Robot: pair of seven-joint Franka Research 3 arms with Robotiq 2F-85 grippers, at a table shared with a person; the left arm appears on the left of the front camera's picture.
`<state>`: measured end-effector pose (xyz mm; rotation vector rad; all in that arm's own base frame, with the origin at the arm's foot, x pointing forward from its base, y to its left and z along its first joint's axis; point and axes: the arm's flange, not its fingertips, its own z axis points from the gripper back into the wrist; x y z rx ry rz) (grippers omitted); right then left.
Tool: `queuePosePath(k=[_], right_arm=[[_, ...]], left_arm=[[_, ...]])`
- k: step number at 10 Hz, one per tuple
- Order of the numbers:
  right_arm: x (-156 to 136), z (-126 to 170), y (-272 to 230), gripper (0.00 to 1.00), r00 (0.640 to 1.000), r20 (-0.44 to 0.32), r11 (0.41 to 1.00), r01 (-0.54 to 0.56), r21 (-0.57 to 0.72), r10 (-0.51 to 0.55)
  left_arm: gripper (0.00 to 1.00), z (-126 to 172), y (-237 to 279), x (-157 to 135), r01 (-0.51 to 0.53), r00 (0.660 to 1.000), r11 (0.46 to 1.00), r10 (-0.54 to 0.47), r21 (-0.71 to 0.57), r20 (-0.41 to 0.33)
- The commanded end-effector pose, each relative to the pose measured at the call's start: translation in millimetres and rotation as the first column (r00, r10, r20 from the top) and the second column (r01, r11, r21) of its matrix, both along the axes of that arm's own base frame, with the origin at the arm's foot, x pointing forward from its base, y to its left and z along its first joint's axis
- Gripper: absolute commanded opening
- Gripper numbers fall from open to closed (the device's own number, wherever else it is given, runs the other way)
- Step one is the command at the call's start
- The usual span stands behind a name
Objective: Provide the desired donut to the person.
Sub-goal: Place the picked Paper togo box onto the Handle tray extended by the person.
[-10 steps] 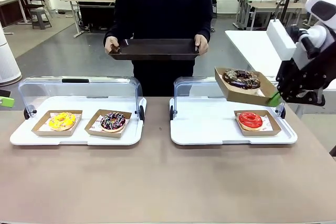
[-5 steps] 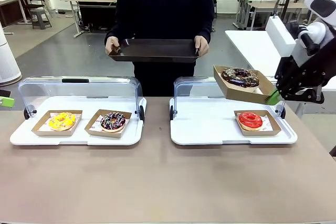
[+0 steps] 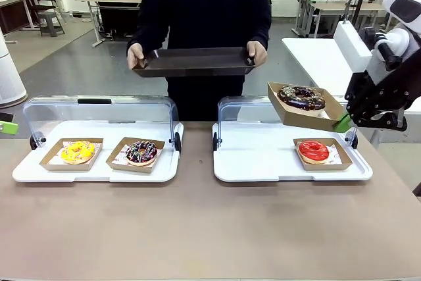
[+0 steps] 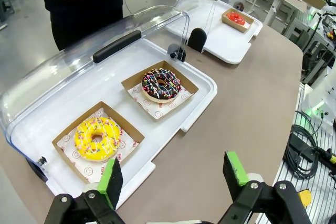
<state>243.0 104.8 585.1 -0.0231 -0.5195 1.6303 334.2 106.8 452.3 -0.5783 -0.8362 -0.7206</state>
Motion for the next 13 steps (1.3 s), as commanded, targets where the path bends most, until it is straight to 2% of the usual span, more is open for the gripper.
queuePosePath(k=[1,13], right_arm=[[-1.5,-4.1,-1.1,0.00,1.000,-0.001,1.000,0.012,-0.010,-0.012],[0.0,0.0,0.0,0.02,1.000,0.000,1.000,0.000,0.000,0.000]], left_arm=[[1.00,-1.2,1.6,0.8,0.011,1.000,1.000,-0.011,-0.011,0.026],[1.00,-1.2,1.6,0.8,0.011,1.000,1.000,-0.011,-0.011,0.026]])
